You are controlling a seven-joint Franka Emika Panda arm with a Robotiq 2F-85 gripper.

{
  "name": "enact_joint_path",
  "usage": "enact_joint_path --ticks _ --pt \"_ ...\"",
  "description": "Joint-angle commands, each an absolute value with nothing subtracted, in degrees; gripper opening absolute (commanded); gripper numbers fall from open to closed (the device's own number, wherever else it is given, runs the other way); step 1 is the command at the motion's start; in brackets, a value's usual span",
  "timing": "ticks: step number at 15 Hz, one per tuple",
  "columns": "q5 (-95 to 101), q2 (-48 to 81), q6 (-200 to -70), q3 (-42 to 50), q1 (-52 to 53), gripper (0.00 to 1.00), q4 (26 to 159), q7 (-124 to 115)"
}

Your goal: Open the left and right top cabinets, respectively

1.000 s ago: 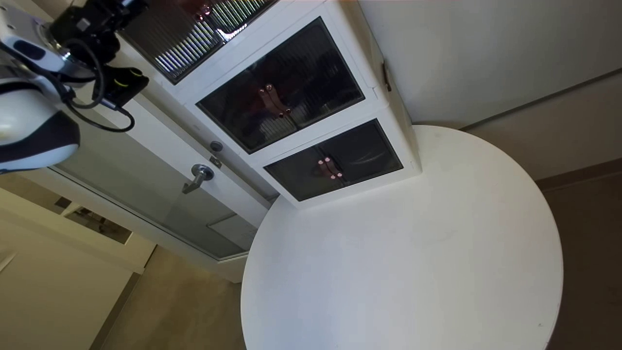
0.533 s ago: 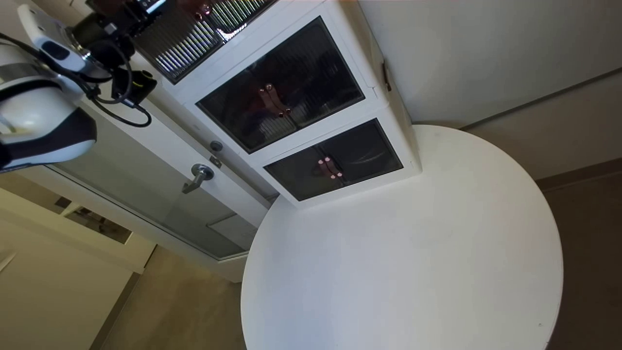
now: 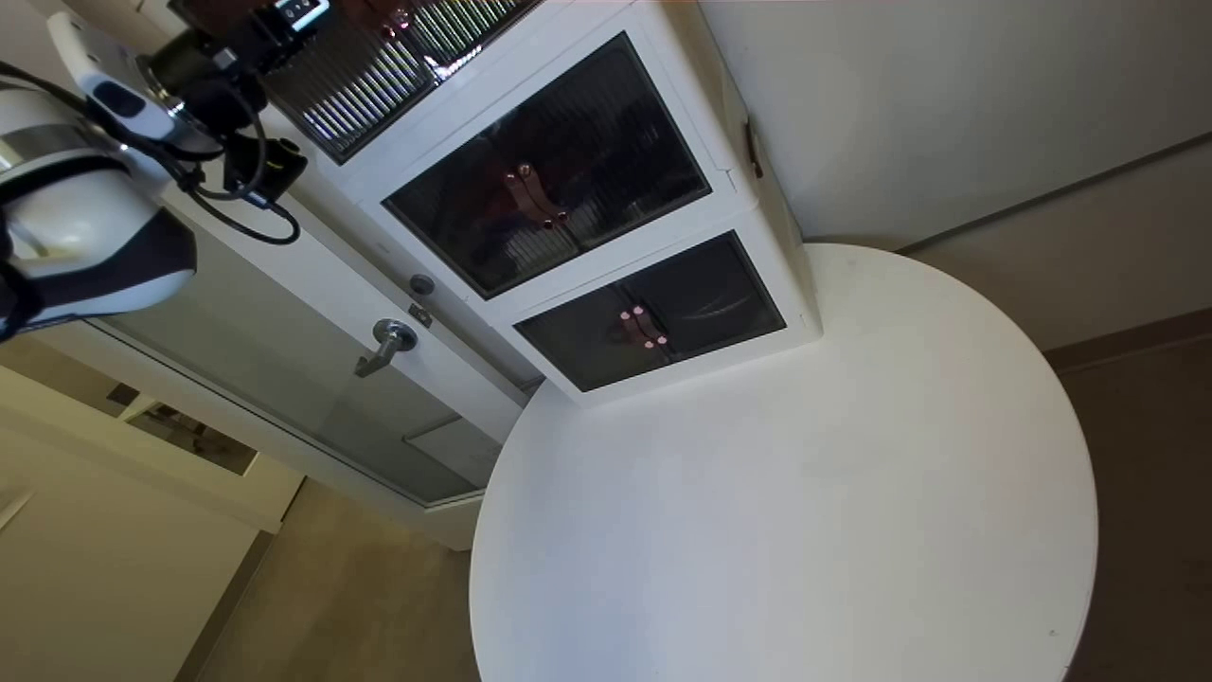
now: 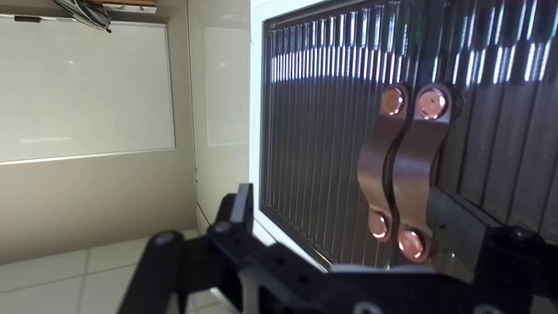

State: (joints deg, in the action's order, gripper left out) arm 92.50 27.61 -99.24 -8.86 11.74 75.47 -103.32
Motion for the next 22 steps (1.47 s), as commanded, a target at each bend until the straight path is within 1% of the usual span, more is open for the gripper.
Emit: enact_joint_path --ticks 1,2,4,5,6,7,9,10,14,15,22 --pt "91.8 29.92 -100.47 -7.72 12.6 1.0 71.64 -101.16" --pt "91.77 30.2 -100.44 -7.68 12.66 0.99 71.31 -101.11" --pt "91.99 30.6 -100.64 -7.54 12.75 0.74 70.92 -101.29" --pt "92.1 30.71 -100.64 -7.45 12.84 0.71 70.84 -101.35" --pt "92.14 30.78 -100.67 -7.39 12.91 0.65 70.76 -101.37" --pt "92.19 30.84 -100.67 -7.31 12.97 0.56 70.64 -101.4" --pt "92.17 31.02 -100.52 -7.15 13.12 0.43 70.21 -101.42" --pt "92.16 31.12 -100.47 -7.08 13.2 0.34 70.0 -101.44" --pt "92.27 31.21 -101.48 -6.87 13.55 0.05 69.67 -101.64" --pt "92.3 31.18 -101.91 -6.8 13.63 0.0 69.66 -101.73" --pt "90.88 30.02 -105.18 -7.2 13.46 0.01 69.53 -99.6"
